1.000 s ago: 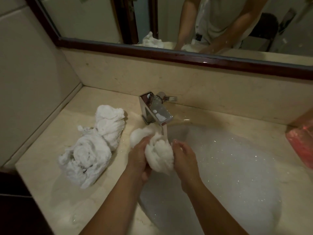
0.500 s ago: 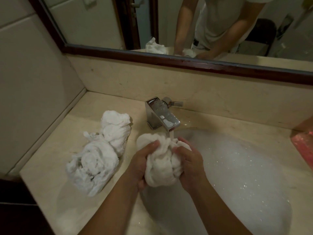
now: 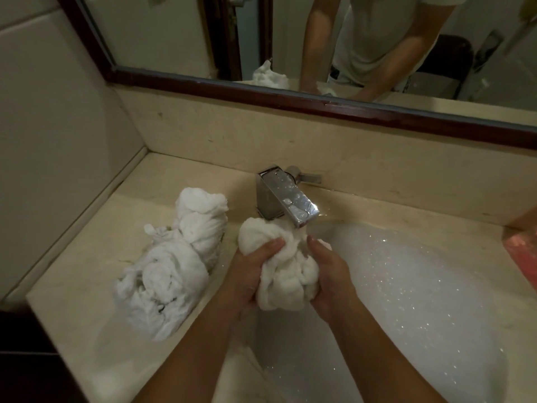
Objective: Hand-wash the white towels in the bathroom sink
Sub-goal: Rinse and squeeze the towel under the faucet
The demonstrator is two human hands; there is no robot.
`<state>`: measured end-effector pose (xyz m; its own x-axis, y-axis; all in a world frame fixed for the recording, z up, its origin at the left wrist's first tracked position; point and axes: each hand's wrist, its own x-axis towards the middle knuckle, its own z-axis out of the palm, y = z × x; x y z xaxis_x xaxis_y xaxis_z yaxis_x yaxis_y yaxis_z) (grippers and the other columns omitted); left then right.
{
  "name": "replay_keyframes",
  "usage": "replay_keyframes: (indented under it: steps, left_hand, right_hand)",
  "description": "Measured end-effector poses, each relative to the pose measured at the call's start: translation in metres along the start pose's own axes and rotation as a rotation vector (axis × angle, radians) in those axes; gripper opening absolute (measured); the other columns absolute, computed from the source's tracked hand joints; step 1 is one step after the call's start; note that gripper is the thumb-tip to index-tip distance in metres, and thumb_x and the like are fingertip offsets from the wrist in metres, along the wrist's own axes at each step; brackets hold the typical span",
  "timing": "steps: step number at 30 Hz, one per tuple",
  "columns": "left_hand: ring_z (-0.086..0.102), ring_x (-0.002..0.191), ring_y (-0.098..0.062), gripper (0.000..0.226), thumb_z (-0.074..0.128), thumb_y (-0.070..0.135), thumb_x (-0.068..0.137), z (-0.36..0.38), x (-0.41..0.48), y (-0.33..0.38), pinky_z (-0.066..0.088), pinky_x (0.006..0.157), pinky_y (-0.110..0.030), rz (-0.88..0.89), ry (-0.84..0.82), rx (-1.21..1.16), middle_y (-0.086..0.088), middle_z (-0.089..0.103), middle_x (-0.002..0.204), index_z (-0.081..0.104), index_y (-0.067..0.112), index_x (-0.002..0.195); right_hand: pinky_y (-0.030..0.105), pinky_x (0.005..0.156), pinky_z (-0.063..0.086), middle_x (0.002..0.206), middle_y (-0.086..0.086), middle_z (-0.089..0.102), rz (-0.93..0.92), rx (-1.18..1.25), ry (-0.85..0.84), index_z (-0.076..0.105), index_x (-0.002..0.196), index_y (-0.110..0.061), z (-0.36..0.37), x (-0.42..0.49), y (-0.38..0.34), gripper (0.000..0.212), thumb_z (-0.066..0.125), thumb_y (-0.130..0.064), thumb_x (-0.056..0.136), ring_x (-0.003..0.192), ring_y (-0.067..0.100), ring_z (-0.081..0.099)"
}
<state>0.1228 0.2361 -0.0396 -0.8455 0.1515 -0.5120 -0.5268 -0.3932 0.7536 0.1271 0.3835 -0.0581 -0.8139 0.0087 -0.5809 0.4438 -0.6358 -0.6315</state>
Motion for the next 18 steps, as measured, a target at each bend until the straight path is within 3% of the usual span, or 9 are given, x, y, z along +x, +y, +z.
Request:
replay_keyframes:
  steps: [2,4,6,9,12,13,16,18]
  left_hand:
    - [0.074,0.110,-0.036,0.045,0.078,0.027,0.089,-0.001,0.000,0.008,0.055,0.104,-0.056,-0.013,0.004,0.108,-0.018,0.077,0.116,0.070,0.003,0.126]
    - [0.076,0.106,-0.032,0.050,0.080,0.038,0.084,0.002,-0.004,0.018,0.056,0.102,-0.056,-0.056,0.014,0.198,-0.014,0.079,0.112,0.073,0.007,0.123]
    - [0.077,0.103,-0.028,0.059,0.079,0.052,0.078,0.005,-0.006,0.025,0.058,0.099,-0.053,-0.062,0.011,0.240,-0.009,0.080,0.111,0.074,0.013,0.122]
    - [0.077,0.099,-0.016,0.072,0.078,0.067,0.071,0.015,-0.006,0.029,0.060,0.095,-0.042,0.108,0.127,0.365,-0.001,0.078,0.114,0.070,0.019,0.124]
    - [0.065,0.107,-0.014,0.085,0.078,0.068,0.076,0.012,-0.004,0.022,0.053,0.099,-0.039,0.224,0.376,0.539,0.006,0.060,0.128,0.042,0.023,0.139]
    - [0.063,0.110,-0.014,0.084,0.076,0.071,0.075,0.009,-0.004,0.020,0.052,0.100,-0.040,0.251,0.386,0.549,0.008,0.060,0.128,0.042,0.026,0.137]
    - [0.072,0.104,-0.010,0.076,0.073,0.084,0.068,-0.003,-0.006,0.014,0.057,0.097,-0.044,0.277,0.369,0.542,0.011,0.074,0.115,0.063,0.033,0.123]
    - [0.075,0.097,-0.007,0.052,0.077,0.069,0.077,-0.006,-0.009,0.014,0.059,0.093,-0.041,0.291,0.346,0.494,0.012,0.078,0.105,0.071,0.033,0.114]
  right_hand:
    - [0.045,0.083,0.065,0.112,0.023,0.075,-0.011,0.097,-0.027,0.068,0.119,-0.001,0.000,-0.003,-0.002,0.025,0.058,-0.018,0.104,0.097,0.034,0.077]
    - [0.043,0.081,0.065,0.110,0.021,0.075,-0.018,0.177,-0.061,0.070,0.117,-0.002,-0.001,-0.002,-0.006,0.027,0.056,-0.020,0.103,0.095,0.033,0.077]
    - [0.045,0.091,0.063,0.123,0.023,0.073,-0.001,0.208,-0.116,0.071,0.126,-0.001,0.000,-0.002,-0.011,0.042,0.055,-0.031,0.101,0.109,0.036,0.074]
    - [0.051,0.111,0.051,0.140,0.025,0.065,0.027,0.163,-0.149,0.064,0.142,-0.002,0.000,0.000,-0.009,0.057,0.056,-0.039,0.099,0.131,0.040,0.063]
    - [0.054,0.118,0.044,0.143,0.023,0.064,0.030,0.092,-0.122,0.064,0.141,-0.003,0.004,0.003,-0.002,0.057,0.062,-0.037,0.096,0.136,0.042,0.059]
    - [0.053,0.115,0.047,0.141,0.023,0.065,0.029,0.078,-0.123,0.065,0.140,-0.003,0.006,0.003,-0.002,0.058,0.063,-0.037,0.093,0.133,0.041,0.061]
    - [0.045,0.100,0.056,0.129,0.021,0.072,0.055,0.066,-0.191,0.067,0.137,-0.001,0.012,0.005,-0.004,0.059,0.059,-0.039,0.093,0.116,0.035,0.071]
    - [0.047,0.105,0.054,0.132,0.022,0.071,0.073,0.050,-0.217,0.067,0.138,-0.002,0.018,0.007,-0.002,0.059,0.056,-0.044,0.099,0.121,0.036,0.070]
